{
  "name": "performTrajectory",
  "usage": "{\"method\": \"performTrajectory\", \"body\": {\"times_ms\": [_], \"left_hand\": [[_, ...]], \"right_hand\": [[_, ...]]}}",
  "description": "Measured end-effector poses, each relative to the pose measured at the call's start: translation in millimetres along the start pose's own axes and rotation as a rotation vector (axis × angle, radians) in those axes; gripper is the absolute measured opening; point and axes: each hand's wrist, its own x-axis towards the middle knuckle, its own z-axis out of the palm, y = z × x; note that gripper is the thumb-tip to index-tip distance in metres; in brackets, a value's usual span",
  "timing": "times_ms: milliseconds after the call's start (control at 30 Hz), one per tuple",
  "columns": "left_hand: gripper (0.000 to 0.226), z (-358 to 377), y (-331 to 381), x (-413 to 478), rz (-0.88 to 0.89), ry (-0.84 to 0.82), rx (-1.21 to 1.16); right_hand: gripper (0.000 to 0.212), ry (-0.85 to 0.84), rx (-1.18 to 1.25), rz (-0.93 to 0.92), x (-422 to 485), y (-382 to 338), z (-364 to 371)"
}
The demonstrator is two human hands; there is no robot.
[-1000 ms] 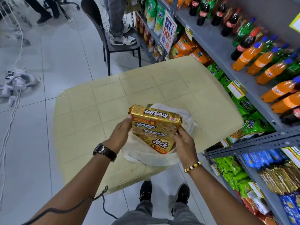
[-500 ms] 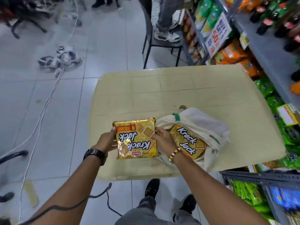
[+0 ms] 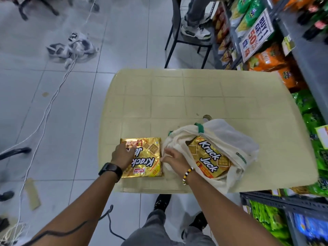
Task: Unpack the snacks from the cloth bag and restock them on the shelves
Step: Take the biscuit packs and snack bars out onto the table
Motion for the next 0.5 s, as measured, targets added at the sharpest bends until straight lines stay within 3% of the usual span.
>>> {"method": "performTrajectory", "body": {"times_ms": [67, 100, 300, 400, 500], "left_hand": [[0.057, 14, 33, -9, 0.19, 0.022, 0.052], [0.054, 23, 52, -12, 0.266, -0.042, 0.042], [0.045, 90, 152, -21, 0.4, -0.628, 0.09], [0.038, 118, 183, -17, 0.478, -0.722, 0.221], [0.046, 135, 206, -10, 0.554, -0.667, 0.362]], "right_hand": [[0.037, 0.119, 0.091, -0.045, -16, 6, -30], [0.032, 0.18, 0.145, -0.057, -26, 11, -47], [0.018, 0.624, 0.227, -0.058, -72, 43, -135], [0.047, 0.797, -0.012, -0.114, -84, 54, -164], [0.073, 0.841, -0.261, -0.145, -85, 58, -189]]}}
